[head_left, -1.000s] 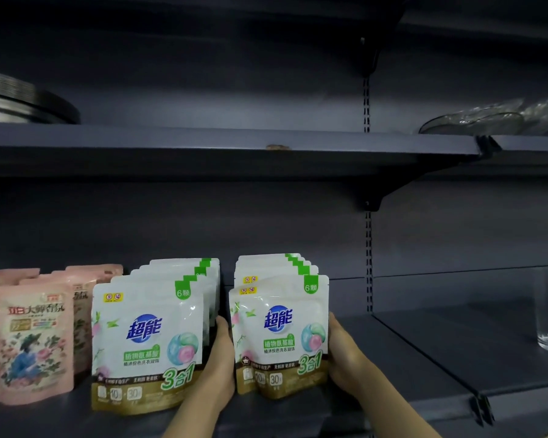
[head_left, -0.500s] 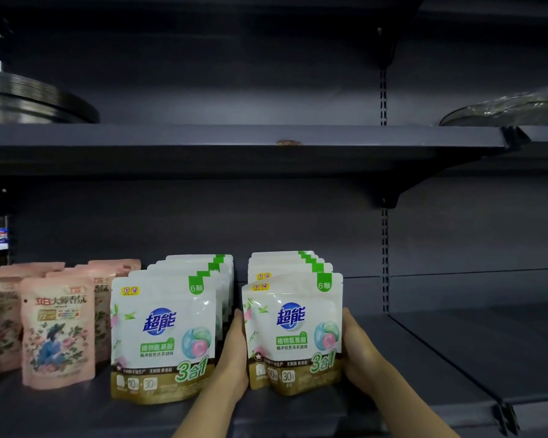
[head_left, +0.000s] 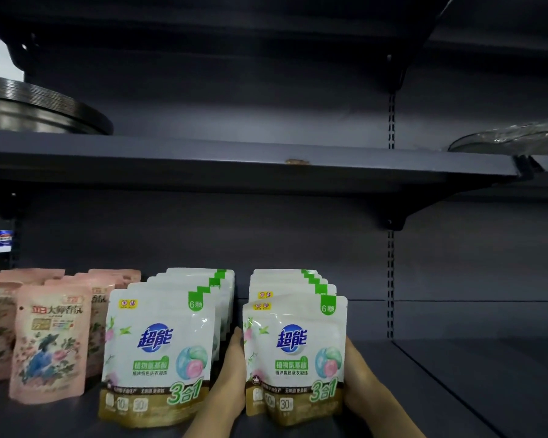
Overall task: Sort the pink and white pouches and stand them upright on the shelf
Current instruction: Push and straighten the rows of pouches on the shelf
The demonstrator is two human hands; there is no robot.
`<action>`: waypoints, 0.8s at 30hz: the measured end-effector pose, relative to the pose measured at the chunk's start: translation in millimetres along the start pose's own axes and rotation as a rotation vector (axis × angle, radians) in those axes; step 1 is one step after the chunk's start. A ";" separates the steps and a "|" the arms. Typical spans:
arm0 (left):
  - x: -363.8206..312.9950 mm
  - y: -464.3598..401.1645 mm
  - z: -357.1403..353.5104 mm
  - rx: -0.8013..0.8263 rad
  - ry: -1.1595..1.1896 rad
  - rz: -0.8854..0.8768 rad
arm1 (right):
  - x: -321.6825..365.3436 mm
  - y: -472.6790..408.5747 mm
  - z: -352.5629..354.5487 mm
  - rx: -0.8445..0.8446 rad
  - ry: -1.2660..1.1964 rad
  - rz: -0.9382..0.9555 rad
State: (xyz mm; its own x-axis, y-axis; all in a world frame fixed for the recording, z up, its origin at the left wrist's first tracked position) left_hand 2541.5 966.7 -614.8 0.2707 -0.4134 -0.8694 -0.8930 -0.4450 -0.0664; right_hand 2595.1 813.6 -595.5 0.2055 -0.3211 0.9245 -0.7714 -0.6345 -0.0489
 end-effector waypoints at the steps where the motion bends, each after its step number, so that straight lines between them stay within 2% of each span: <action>1: 0.5 -0.9 1.7 -0.009 0.006 0.006 | 0.7 -0.4 0.2 -0.006 0.019 0.014; 6: -7.5 7.7 -6.4 0.007 0.036 0.001 | 3.0 2.3 10.5 -0.091 0.092 -0.017; 10: -48.8 21.2 -18.5 -0.014 -0.055 -0.076 | 37.9 1.6 18.9 -0.183 0.197 -0.011; 13: -90.6 36.2 -37.0 -0.006 -0.154 -0.173 | 92.2 10.9 9.3 -0.298 0.258 0.137; 15: -120.2 49.2 -56.5 0.023 -0.301 -0.238 | 132.1 26.6 -5.9 -0.390 0.329 0.271; 18: -160.8 63.8 -73.9 -0.035 -0.407 -0.385 | 169.4 50.6 -33.1 -0.497 0.427 0.405; 21: -198.1 79.8 -77.6 -0.137 -0.498 -0.606 | 184.9 70.5 -70.3 -0.528 0.590 0.585; 24: -230.5 96.3 -78.1 -0.193 -0.542 -0.822 | 183.4 73.0 -112.2 -0.479 0.646 0.763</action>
State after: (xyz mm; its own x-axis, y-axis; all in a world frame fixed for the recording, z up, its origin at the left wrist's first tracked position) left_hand 2421.2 957.1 -382.6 0.5344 0.4762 -0.6984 -0.4161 -0.5710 -0.7077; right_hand 2509.0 787.3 -387.1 -0.6679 0.0037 0.7442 -0.7436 -0.0439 -0.6671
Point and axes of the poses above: each hand's wrist, its own y-axis away from the middle knuckle, its own z-axis out of the back of the hand, x = y × z, the point moved 9 cm from there along -y, towards the middle knuckle, and after that the axes turned 5 degrees about -z, right-handed, at the moved point
